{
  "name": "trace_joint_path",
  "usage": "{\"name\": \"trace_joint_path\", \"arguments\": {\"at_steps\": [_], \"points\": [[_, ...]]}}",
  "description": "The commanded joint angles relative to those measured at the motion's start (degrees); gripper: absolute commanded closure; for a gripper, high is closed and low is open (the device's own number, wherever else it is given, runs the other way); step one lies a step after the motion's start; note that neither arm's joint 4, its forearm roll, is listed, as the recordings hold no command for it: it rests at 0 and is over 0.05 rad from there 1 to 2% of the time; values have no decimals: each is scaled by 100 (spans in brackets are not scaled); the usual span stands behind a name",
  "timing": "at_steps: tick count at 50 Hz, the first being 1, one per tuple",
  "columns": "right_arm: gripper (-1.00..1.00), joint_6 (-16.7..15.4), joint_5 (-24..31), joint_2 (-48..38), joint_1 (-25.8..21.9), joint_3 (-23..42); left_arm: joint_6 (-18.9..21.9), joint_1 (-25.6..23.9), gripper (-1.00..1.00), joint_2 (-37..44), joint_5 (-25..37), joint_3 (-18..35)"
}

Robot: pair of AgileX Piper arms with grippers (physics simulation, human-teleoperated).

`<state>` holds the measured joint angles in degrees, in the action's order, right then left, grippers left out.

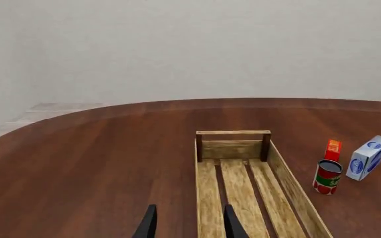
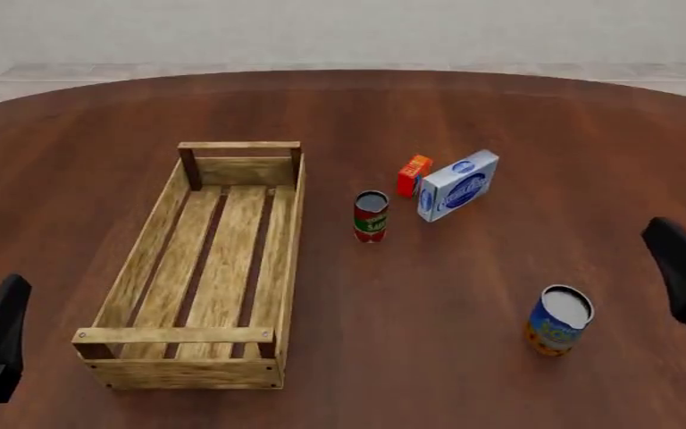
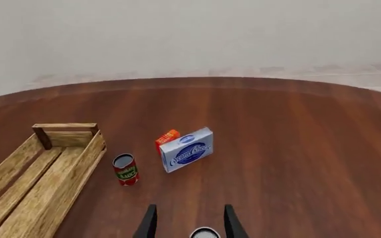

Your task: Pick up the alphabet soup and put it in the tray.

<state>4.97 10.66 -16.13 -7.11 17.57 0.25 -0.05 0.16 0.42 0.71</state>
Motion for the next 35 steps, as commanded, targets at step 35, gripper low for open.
{"name": "trace_joint_path", "arguments": {"at_steps": [35], "points": [[-100,-294,2770,-2388,-633,2775,2,-2,-100,-3,14,7]]}}
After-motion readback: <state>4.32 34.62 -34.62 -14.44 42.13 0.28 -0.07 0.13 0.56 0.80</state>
